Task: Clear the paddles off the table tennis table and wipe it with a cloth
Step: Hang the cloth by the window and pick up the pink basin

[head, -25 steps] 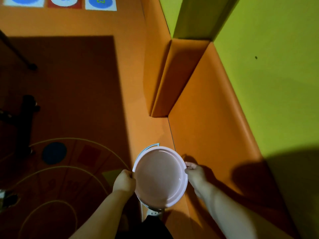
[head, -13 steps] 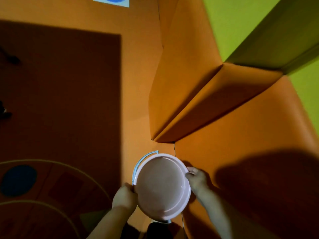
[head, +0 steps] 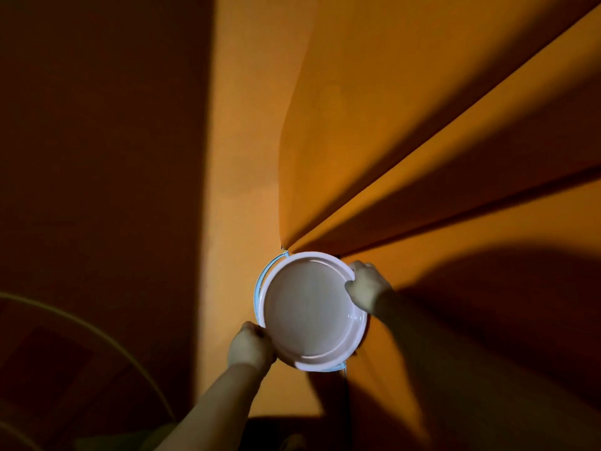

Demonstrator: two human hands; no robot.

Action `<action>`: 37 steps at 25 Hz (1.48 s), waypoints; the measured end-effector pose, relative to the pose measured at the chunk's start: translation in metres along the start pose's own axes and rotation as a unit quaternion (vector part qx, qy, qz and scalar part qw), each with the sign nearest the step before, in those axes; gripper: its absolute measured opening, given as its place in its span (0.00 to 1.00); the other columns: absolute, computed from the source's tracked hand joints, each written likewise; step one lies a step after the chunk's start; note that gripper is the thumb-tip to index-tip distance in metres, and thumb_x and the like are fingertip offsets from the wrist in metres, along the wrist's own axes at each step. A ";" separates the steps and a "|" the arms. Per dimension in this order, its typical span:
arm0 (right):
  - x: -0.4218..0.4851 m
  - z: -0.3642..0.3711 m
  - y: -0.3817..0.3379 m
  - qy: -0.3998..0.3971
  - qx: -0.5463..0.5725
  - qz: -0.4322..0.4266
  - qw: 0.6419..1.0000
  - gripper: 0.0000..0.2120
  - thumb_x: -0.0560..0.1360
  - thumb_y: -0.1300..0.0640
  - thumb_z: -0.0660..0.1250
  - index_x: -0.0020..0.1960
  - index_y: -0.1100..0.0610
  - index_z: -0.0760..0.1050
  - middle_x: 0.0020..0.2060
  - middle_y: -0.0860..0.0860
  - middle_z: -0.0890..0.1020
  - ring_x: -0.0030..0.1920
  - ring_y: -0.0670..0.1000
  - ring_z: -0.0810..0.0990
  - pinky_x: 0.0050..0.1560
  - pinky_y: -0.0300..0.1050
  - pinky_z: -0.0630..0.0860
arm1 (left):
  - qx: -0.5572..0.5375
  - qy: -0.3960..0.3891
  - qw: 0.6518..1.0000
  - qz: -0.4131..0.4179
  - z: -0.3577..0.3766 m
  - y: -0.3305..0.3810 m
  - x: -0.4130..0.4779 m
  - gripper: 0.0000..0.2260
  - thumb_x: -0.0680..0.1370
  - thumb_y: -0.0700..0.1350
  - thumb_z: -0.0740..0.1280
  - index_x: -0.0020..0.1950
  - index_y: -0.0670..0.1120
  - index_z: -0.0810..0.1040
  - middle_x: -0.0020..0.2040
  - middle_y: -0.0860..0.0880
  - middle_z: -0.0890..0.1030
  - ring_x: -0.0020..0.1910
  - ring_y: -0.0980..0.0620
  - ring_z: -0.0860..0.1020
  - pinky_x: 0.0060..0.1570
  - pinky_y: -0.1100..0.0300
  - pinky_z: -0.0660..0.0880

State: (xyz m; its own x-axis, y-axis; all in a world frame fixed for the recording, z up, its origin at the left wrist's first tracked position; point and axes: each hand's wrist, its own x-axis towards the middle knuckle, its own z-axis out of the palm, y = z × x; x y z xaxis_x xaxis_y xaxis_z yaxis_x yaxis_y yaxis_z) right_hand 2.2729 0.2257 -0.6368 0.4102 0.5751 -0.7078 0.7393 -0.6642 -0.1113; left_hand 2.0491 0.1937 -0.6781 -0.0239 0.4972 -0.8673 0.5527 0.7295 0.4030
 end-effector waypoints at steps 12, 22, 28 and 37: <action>0.024 0.058 0.015 0.102 0.094 0.009 0.990 0.26 0.77 0.62 0.60 0.74 0.60 0.62 0.68 0.59 0.68 0.69 0.60 0.66 0.68 0.48 0.64 | 0.053 0.001 0.996 0.073 0.024 -0.015 0.031 0.02 0.73 0.38 0.60 0.45 0.41 0.72 0.36 0.45 0.82 0.35 0.45 0.78 0.37 0.54 0.72; -0.025 0.191 0.033 0.209 0.393 0.306 0.842 0.30 0.67 0.44 0.61 0.59 0.65 0.73 0.59 0.64 0.77 0.60 0.63 0.75 0.61 0.55 0.71 | 0.200 0.072 0.954 0.211 0.006 0.036 0.067 0.12 0.73 0.37 0.61 0.55 0.46 0.75 0.51 0.44 0.80 0.49 0.41 0.76 0.41 0.59 0.66; -0.014 0.169 0.042 0.341 0.343 0.286 0.827 0.05 0.70 0.68 0.65 0.45 0.69 0.77 0.46 0.66 0.80 0.50 0.66 0.77 0.51 0.54 0.72 | 0.122 0.060 0.969 0.205 0.017 0.028 0.066 0.08 0.73 0.37 0.63 0.49 0.48 0.72 0.48 0.46 0.79 0.45 0.43 0.75 0.44 0.56 0.72; -0.072 0.127 0.039 0.141 0.337 0.260 0.894 0.19 0.76 0.61 0.65 0.66 0.66 0.71 0.60 0.61 0.77 0.63 0.58 0.75 0.58 0.46 0.69 | 0.180 -0.011 0.974 0.136 -0.019 0.022 0.018 0.24 0.74 0.39 0.67 0.69 0.45 0.67 0.65 0.44 0.74 0.59 0.44 0.75 0.55 0.55 0.73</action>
State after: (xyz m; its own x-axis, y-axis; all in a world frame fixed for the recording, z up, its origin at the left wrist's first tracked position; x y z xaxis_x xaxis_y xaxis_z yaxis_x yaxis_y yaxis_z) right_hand 2.2044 0.0977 -0.6786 0.7934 0.1399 -0.5924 -0.0405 -0.9589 -0.2807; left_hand 2.0451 0.2275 -0.6792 0.1789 0.6360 -0.7506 0.7928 0.3586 0.4928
